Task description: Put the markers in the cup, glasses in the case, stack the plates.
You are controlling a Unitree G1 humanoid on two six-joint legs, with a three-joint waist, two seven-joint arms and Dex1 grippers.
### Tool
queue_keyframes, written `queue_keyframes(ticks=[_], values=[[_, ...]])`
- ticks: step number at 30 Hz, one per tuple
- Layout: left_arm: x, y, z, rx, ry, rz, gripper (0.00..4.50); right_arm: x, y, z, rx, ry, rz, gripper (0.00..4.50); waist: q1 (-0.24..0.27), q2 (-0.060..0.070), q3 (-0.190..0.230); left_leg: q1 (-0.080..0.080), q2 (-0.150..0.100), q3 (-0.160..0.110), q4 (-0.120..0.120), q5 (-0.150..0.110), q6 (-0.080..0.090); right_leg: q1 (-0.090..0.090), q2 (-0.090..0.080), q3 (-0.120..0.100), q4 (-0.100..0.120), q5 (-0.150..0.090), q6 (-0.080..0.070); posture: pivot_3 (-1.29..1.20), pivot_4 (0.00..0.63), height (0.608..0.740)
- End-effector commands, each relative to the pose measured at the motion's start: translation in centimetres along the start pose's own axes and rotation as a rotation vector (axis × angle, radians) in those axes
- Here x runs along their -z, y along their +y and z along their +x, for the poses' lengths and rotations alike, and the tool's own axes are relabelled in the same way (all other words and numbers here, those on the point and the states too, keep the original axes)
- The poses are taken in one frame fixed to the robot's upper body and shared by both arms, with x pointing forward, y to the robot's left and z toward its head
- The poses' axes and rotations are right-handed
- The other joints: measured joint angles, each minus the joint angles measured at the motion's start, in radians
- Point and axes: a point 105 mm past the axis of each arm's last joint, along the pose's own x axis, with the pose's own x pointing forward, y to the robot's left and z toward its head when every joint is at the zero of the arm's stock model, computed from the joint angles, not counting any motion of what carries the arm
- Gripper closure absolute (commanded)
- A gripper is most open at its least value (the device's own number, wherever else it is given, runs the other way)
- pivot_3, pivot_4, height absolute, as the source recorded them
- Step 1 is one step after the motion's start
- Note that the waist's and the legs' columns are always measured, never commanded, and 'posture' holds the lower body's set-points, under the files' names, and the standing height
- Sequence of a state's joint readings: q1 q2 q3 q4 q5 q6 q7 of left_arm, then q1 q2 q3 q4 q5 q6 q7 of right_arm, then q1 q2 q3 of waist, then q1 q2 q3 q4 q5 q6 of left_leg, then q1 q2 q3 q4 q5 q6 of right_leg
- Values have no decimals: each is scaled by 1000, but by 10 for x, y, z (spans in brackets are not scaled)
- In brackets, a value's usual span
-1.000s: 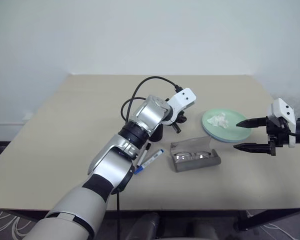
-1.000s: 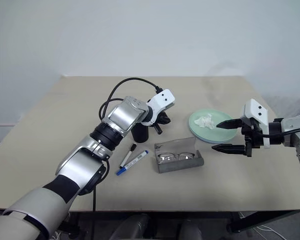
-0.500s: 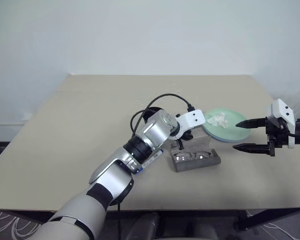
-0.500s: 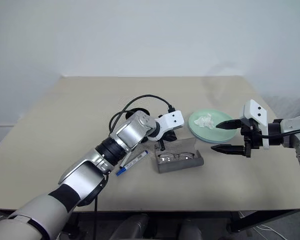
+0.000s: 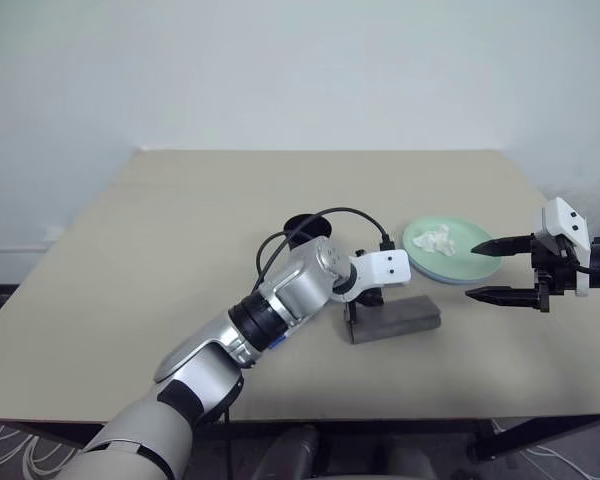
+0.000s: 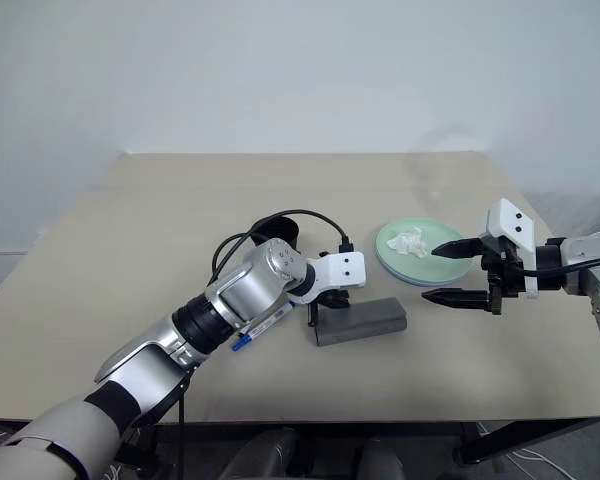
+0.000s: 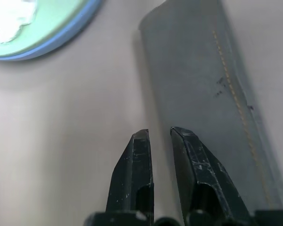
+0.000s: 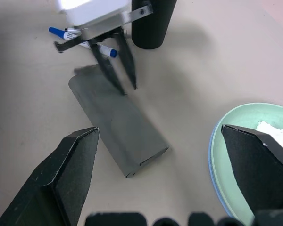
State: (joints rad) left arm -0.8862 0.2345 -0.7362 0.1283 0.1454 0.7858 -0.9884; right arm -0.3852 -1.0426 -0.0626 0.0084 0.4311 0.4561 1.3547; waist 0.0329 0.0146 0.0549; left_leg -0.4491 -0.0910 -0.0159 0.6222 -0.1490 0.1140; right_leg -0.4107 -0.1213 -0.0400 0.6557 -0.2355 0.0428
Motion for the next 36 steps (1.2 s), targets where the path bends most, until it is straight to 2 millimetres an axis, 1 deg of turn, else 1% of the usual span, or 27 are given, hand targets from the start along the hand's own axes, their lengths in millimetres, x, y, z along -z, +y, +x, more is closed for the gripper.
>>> queue_keyframes(ticks=[1, 5, 9, 13, 16, 19, 21, 22, 23, 25, 28, 30, 36], values=[[-7, -4, -4, -8, -15, 30, 3818, -15, -3, -5, 16, -35, -55, 0, 0, 0, 0, 0, 0, 0, 0, 0, 0, 0, 0, 0, 0, 0, 0, 0, 0, 722], [-4, -4, -4, -21, -6, 8, 3818, -15, -3, -4, 12, -37, -58, 0, 0, 0, 0, 0, 0, 0, 0, 0, 0, 0, 0, 0, 1, 0, 0, 0, 0, 722], [-9, 5, -11, -69, -34, -36, 3818, -16, -3, -3, 10, -39, -61, 0, 0, 0, 0, 0, 0, 1, 0, 0, 0, 0, 0, 1, 1, 0, 0, 0, 0, 722], [-15, 15, -32, -110, -95, -133, 3818, -16, -3, -2, 3, -40, -63, 0, 0, 0, 0, 0, 0, 1, -1, 0, 0, 0, 0, 2, 2, 0, 0, 0, 0, 722], [-10, 20, -56, -140, -140, -261, 3818, -17, -2, 0, -4, -43, -65, 0, -3, 1, 0, 0, 0, 2, -2, 0, 0, 0, 0, 2, 2, 0, 0, 0, 0, 722], [0, 21, -72, -159, -139, -344, 3274, -18, -2, 1, -14, -45, -69, 0, -3, 1, 0, 3, 0, 2, -3, 0, 0, -1, 1, 2, 2, 0, 0, 0, 0, 722], [12, 18, -83, -160, -131, -412, 2593, -18, -2, 2, -21, -46, -71, 0, -2, 1, 0, 4, 0, 1, -3, 0, 0, -1, 1, 1, 2, 0, 0, 0, 0, 722], [18, 16, -89, -160, -125, -447, 2175, -18, -2, 3, -26, -48, -73, 0, -2, 1, 0, 4, 0, 1, -3, 0, 0, -1, 1, 1, 2, 0, 0, 0, 0, 722], [25, 14, -95, -159, -119, -487, 1888, -19, -2, 4, -31, -49, -75, 0, -2, 1, 0, 4, 0, 1, -3, 0, 0, -1, 1, 1, 2, 0, 0, 0, 0, 722], [34, 9, -103, -157, -110, -551, 1133, -19, -2, 6, -38, -51, -78, 0, -2, 0, 0, 4, 0, 1, -3, 0, 0, -1, 1, 1, 1, 0, 0, 0, 0, 722], [45, 4, -111, -157, -93, -615, 56, -20, -4, 9, -48, -53, -83, 0, 0, 0, 0, 4, 0, 1, -3, 0, 0, -1, 1, 0, 1, 0, 0, 0, 0, 722], [58, 5, -114, -198, -54, -641, 23, -21, -5, 11, -55, -55, -88, 0, 0, 0, 0, 4, 0, 1, -3, 0, 0, -1, 2, 1, 1, 0, 0, 0, 0, 722], [88, 12, -124, -289, 1, -704, 23, -24, -6, 16, -71, -63, -97, 0, 0, 0, 0, 4, -1, 3, -8, 0, -1, -2, 2, 3, 2, 0, 0, 0, 0, 722]])
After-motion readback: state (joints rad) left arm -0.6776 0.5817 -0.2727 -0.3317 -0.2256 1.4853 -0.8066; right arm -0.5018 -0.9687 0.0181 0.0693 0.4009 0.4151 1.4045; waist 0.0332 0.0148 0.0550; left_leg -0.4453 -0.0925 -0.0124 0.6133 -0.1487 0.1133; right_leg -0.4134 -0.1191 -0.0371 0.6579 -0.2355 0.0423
